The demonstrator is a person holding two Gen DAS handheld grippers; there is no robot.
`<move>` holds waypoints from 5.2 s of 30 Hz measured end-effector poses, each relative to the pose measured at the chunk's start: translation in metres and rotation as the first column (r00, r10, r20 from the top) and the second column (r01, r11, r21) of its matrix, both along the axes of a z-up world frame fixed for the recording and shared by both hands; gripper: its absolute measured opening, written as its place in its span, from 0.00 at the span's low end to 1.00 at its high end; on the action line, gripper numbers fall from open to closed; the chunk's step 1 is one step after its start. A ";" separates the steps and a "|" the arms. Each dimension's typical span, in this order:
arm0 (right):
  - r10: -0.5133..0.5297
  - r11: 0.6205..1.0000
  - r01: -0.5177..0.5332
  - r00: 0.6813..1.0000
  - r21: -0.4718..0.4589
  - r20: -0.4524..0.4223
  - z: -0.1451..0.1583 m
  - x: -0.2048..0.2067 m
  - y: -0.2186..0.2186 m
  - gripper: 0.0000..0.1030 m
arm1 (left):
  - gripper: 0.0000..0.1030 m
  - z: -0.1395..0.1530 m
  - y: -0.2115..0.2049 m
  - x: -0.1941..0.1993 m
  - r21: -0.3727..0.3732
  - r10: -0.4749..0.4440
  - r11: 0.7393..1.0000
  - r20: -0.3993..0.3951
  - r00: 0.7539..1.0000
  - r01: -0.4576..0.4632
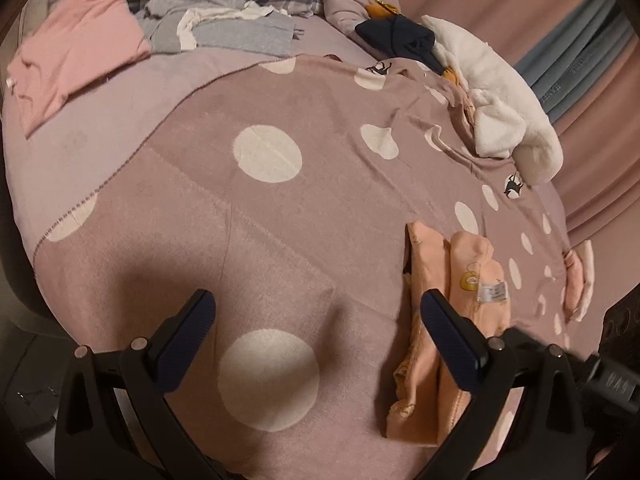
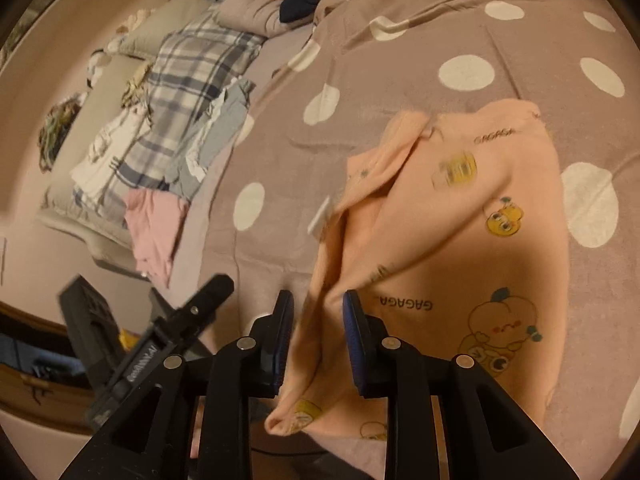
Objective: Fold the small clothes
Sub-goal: 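Open the right gripper and smooth the folded strip, then grasp the strip end with the left gripper while the right gripper grasps it too, then fold the held strip end over with both grippers and open them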
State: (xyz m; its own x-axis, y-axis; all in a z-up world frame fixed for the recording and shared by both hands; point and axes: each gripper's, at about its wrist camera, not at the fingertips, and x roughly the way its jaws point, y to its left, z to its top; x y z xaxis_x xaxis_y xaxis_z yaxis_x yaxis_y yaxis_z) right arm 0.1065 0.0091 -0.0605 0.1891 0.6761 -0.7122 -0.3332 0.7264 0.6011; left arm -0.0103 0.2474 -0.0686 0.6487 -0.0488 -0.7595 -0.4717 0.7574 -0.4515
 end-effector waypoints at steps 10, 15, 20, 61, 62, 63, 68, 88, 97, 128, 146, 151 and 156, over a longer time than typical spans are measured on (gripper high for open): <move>-0.172 0.961 0.181 0.983 -0.209 0.059 0.012 0.047 0.006 0.46 | 0.99 0.004 0.005 -0.003 0.002 -0.009 1.000 -0.001 1.000 0.009; -0.229 0.952 0.217 0.973 -0.215 -0.032 -0.020 0.047 0.000 0.46 | 0.99 0.009 0.014 -0.007 0.017 0.031 0.999 0.019 0.999 -0.031; -0.263 0.953 0.242 0.959 -0.184 -0.101 -0.031 0.044 -0.020 0.46 | 0.99 0.001 0.015 -0.002 -0.016 0.030 0.999 -0.011 0.999 -0.030; 0.133 0.957 -0.104 0.987 0.271 -0.093 -0.018 0.031 0.029 0.83 | 0.99 0.003 0.033 -0.011 -0.061 0.113 0.992 -0.007 0.994 -0.113; 0.076 0.976 -0.068 0.997 0.208 -0.030 -0.010 0.025 0.018 0.83 | 0.99 0.001 0.029 -0.008 -0.076 0.082 0.994 -0.010 0.997 -0.082; 0.039 0.984 -0.040 0.999 0.174 0.008 -0.005 0.021 0.008 0.83 | 0.99 0.000 0.026 -0.005 -0.082 0.053 0.995 -0.012 0.999 -0.054; -0.110 0.986 0.109 0.994 0.124 -0.001 -0.009 0.011 -0.066 0.84 | 0.99 -0.012 -0.013 0.013 -0.084 -0.180 0.981 -0.092 0.979 0.172; -0.162 0.968 0.189 0.972 0.162 -0.169 -0.084 0.042 -0.139 1.00 | 0.99 -0.058 -0.053 0.040 -0.473 -0.369 0.809 0.055 0.928 0.349; -0.113 0.958 0.168 0.967 0.234 -0.229 -0.086 0.056 -0.135 1.00 | 0.99 -0.065 -0.071 0.054 -0.524 -0.438 0.755 0.043 0.898 0.393; -0.080 0.993 0.085 0.995 0.079 -0.065 -0.080 0.054 -0.096 0.30 | 0.24 -0.066 -0.105 0.057 -0.353 -0.432 0.845 -0.006 0.902 0.402; -0.123 0.990 0.113 0.984 0.085 0.129 -0.031 0.041 -0.097 0.25 | 0.21 -0.020 -0.124 0.048 -0.152 -0.446 0.868 0.177 0.877 0.472; -0.165 0.982 0.143 0.967 0.124 0.193 -0.007 0.036 -0.118 0.25 | 0.21 -0.010 -0.136 0.047 -0.154 -0.451 0.850 0.284 0.846 0.504; -0.207 0.974 0.178 0.950 0.138 0.233 0.006 0.032 -0.138 0.25 | 0.21 -0.003 -0.163 0.048 -0.065 -0.502 0.839 0.289 0.815 0.540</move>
State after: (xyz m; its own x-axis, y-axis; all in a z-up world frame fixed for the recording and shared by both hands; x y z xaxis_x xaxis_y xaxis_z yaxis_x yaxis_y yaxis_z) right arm 0.1390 -0.1293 -0.0548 0.4823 0.6833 -0.5482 -0.3412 0.7229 0.6009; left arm 0.0374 0.0845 -0.0714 0.6621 -0.5255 -0.5344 0.1197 0.7780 -0.6168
